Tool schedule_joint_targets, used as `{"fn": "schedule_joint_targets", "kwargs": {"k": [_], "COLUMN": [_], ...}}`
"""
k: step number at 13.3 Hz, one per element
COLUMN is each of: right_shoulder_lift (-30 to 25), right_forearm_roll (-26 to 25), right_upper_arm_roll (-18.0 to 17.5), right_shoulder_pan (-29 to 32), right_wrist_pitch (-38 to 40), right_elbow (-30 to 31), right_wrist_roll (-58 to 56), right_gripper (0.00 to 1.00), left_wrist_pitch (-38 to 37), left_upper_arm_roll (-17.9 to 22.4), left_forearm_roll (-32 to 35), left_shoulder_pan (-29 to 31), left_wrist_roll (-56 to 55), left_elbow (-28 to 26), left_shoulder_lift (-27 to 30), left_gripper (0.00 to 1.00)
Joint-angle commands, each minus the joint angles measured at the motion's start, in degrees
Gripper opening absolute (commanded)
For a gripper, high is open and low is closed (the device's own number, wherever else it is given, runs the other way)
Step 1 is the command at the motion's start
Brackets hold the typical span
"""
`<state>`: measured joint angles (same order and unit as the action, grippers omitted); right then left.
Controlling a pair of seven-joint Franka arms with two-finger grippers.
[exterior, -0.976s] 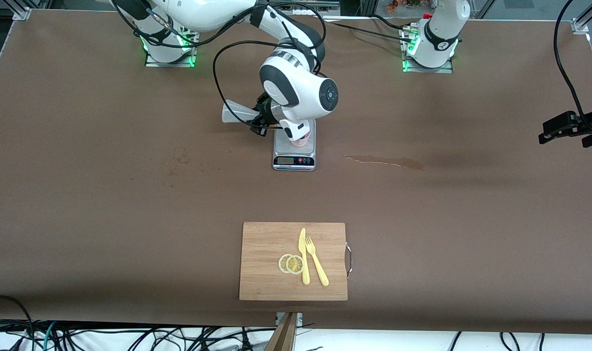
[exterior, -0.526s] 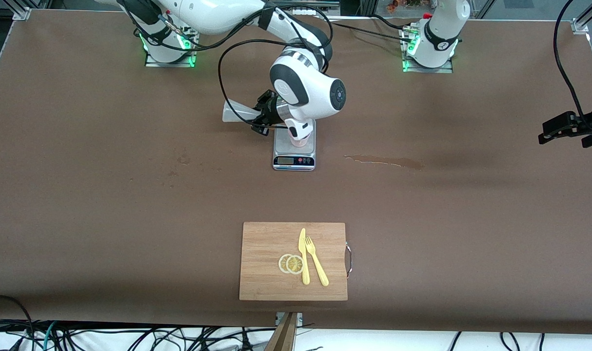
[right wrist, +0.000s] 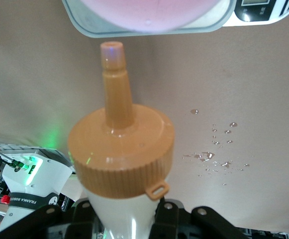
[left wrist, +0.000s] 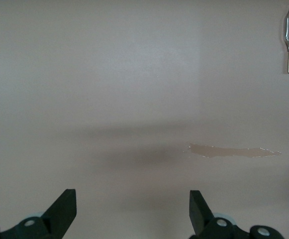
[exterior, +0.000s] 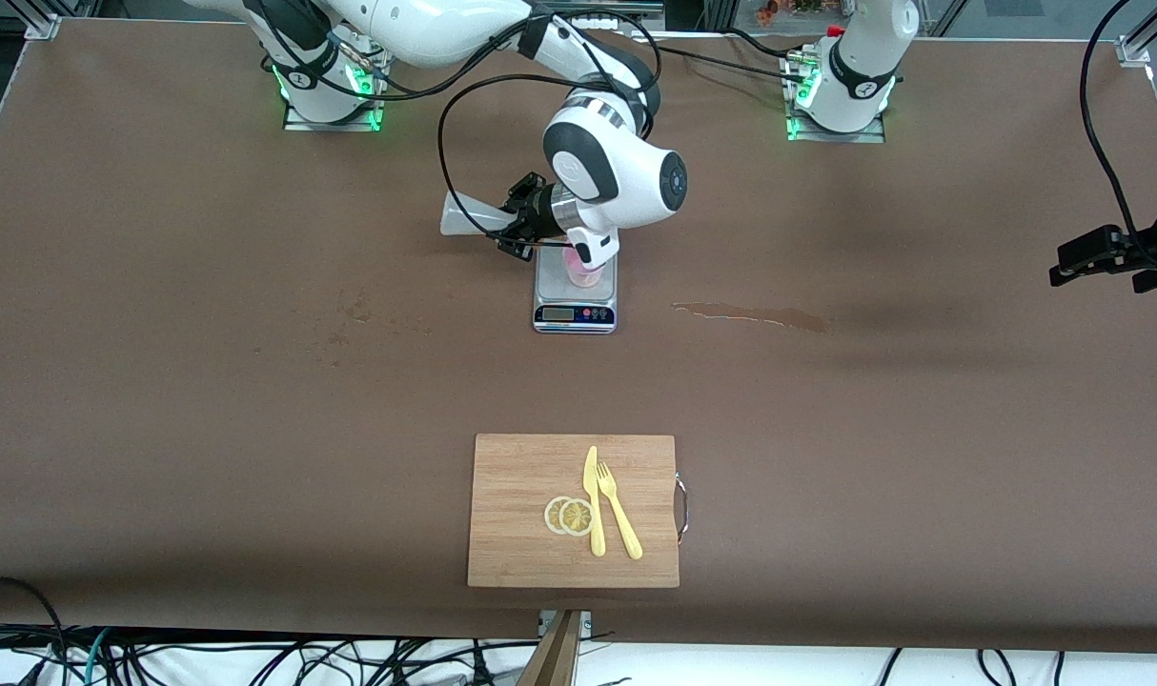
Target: Add sauce to pink cup with both arms
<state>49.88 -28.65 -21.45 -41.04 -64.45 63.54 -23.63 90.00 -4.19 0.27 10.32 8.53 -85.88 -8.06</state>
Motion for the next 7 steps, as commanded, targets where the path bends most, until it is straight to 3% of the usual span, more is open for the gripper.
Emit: {"fn": "schedule_joint_targets", "kwargs": {"k": [1,7], "right_shoulder_lift": [0.7,0.5], "right_forearm_roll": [-1.0,-0.3], "right_upper_arm_roll": [0.5,0.4], "right_shoulder_pan": [-1.0,-0.4], "right_wrist_pitch": [2.1,1.7], "right_elbow": [-2.6,-2.6], "right_wrist_roll": [-0.4,-0.4], "right_gripper": [0.00,0.00], "left_wrist_pitch": [-0.2,-0.1], "left_upper_arm_roll": [-0.2,-0.2], "left_forearm_roll": [-1.5,-1.8], "left_shoulder_pan": [1.1,1.3], "left_wrist_roll": [1.1,1.1], "left_elbow": [1.5,1.5], "left_shoulder_lift": [-1.1,-1.1], "left_gripper": [1.00,1.00]}}
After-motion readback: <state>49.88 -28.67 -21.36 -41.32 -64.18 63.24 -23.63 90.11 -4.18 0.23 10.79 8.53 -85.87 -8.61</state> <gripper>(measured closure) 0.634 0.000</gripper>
